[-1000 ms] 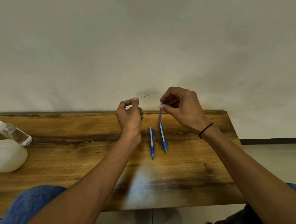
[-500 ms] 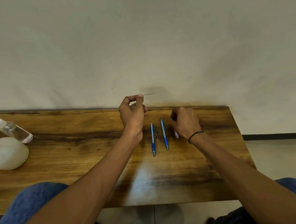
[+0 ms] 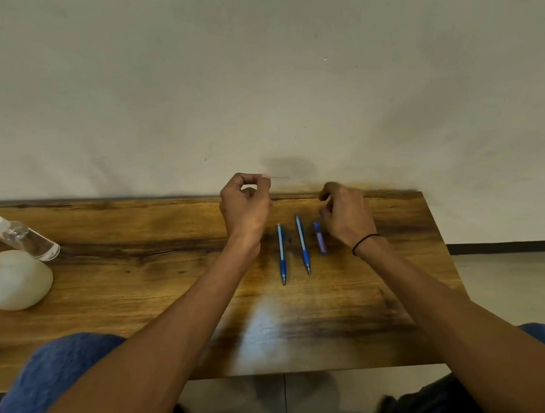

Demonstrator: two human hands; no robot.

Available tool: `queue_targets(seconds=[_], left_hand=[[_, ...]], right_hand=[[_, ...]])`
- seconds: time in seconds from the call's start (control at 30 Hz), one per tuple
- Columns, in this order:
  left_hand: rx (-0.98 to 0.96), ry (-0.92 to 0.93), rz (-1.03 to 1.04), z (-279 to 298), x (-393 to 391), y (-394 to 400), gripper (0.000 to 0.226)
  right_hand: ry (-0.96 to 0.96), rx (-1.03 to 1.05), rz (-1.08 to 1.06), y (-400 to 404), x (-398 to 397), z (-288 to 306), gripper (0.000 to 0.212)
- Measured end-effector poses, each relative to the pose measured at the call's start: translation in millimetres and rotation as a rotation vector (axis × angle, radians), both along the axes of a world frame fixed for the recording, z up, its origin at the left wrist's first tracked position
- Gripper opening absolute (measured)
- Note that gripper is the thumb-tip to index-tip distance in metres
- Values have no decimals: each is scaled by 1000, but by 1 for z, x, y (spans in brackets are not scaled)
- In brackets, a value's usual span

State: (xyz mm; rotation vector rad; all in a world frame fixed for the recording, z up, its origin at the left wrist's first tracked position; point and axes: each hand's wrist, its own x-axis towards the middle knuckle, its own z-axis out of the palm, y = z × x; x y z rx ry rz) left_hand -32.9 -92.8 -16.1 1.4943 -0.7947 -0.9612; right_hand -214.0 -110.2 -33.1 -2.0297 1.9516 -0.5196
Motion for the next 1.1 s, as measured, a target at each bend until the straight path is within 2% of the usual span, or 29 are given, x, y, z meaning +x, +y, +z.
queue_targets(seconds=[0.1,0.2,0.37,0.57,0.8,1.0,1.1], left_hand=[[28,-299,-72,-5,4,-2,6],[57,-540,-166,-6,5,-4,8],[70,-713,-273,-8,4,-5,9],[62,-784,-395,-7,1,-3,11],[58,-776,-455,-5,0,-3,11],[139,-683,-448,-5,1,-6,26],[193,-783,-465,-11,4,-8,25]], right_hand=[[-100,-134,61,-8,-7,19,10],[-158,-135,243,-9,-4,36,9],[-102,-61,454,-1,9,43,23],[-133,-27,443,4,15,38,44],[-158,-33,451,4,16,35,42],[-263,-12,333,-1,11,35,37],[-335,-4,256,-4,5,37,32]])
